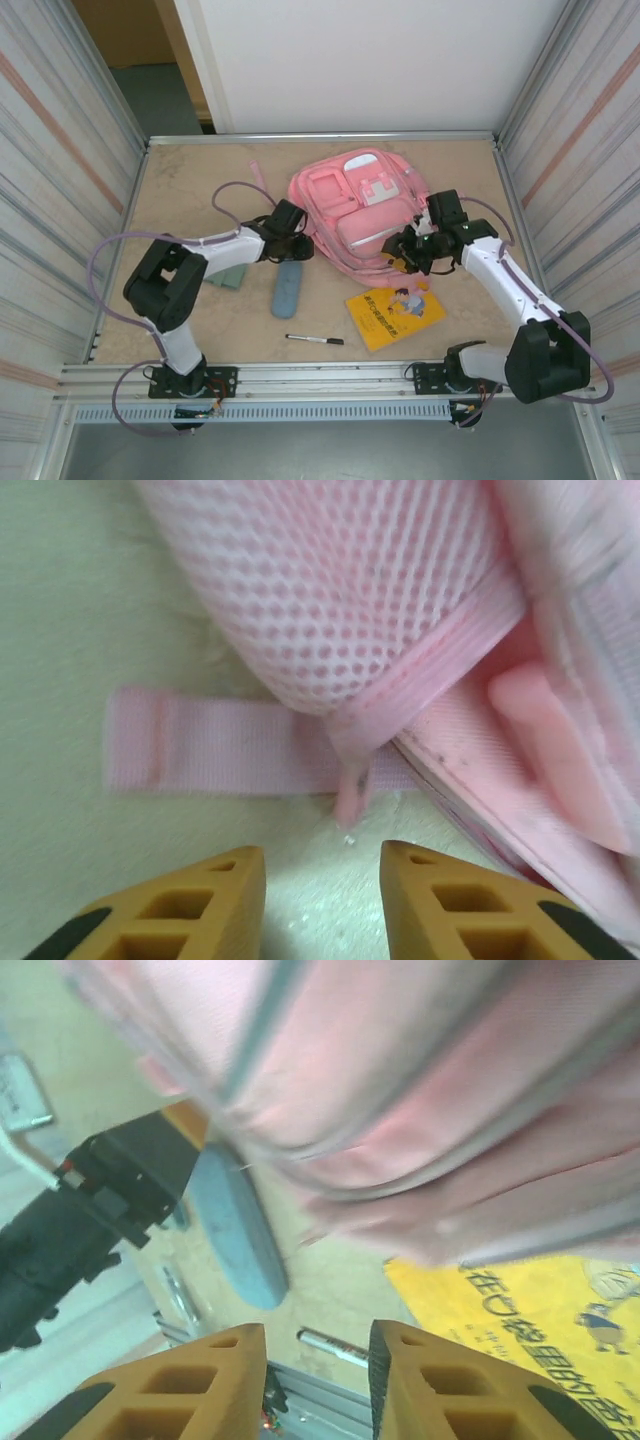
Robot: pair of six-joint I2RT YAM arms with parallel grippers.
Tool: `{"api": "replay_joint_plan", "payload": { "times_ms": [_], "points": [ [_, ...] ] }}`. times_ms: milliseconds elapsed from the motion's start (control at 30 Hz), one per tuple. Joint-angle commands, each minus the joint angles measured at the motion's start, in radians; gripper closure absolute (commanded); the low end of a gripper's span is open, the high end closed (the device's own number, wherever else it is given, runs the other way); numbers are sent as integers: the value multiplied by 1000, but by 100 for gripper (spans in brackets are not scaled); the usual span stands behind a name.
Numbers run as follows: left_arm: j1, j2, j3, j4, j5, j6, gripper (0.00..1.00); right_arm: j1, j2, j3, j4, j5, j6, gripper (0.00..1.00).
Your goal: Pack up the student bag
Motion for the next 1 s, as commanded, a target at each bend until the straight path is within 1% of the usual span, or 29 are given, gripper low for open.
{"api": "replay_joint_plan", "payload": {
  "times_ms": [0, 67, 133, 233, 267, 300, 367, 400, 433, 500, 567, 667, 733, 833, 967],
  "points": [
    [50, -91, -39, -62, 99, -90, 56, -6, -59, 128, -109, 111, -191, 54],
    [52, -146, -63, -76, 123, -94, 52, -7, -94, 176, -168, 215, -272, 44],
    [51, -205, -87, -93, 136, -98, 50, -6, -135, 190, -179, 298, -325, 35],
    [36, -292, -113, -93, 179, -114, 47, -10, -179, 169, -173, 417, -360, 27],
    [18, -314, -112, -92, 189, -117, 46, -19, -184, 147, -160, 442, -351, 25],
    [-12, -329, -107, -89, 191, -117, 45, -34, -188, 119, -126, 439, -338, 23],
    [-67, -332, -95, -58, 214, -115, 42, -78, -183, 51, -51, 324, -317, 22],
    [-82, -321, -94, -24, 250, -131, 42, -89, -175, 31, -27, 289, -304, 22],
    [-92, -307, -89, -9, 267, -154, 42, -88, -168, 18, -13, 284, -299, 21],
    [-117, -273, -83, 21, 265, -193, 42, -70, -151, 4, 2, 310, -310, 21],
    [-143, -247, -71, 13, 207, -204, 42, -36, -142, 8, 6, 354, -340, 21],
    [-150, -216, -67, -2, 172, -233, 41, 38, -148, 20, -8, 438, -380, 21],
    [-153, -216, -72, 0, 173, -241, 41, 89, -156, 7, 19, 455, -408, 24],
    [-165, -227, -94, 4, 158, -240, 41, 129, -85, 25, 24, 424, -423, 26],
    [-172, -255, -127, 0, 158, -252, 41, 229, 8, 51, 50, 500, -470, 25]
  ]
}}
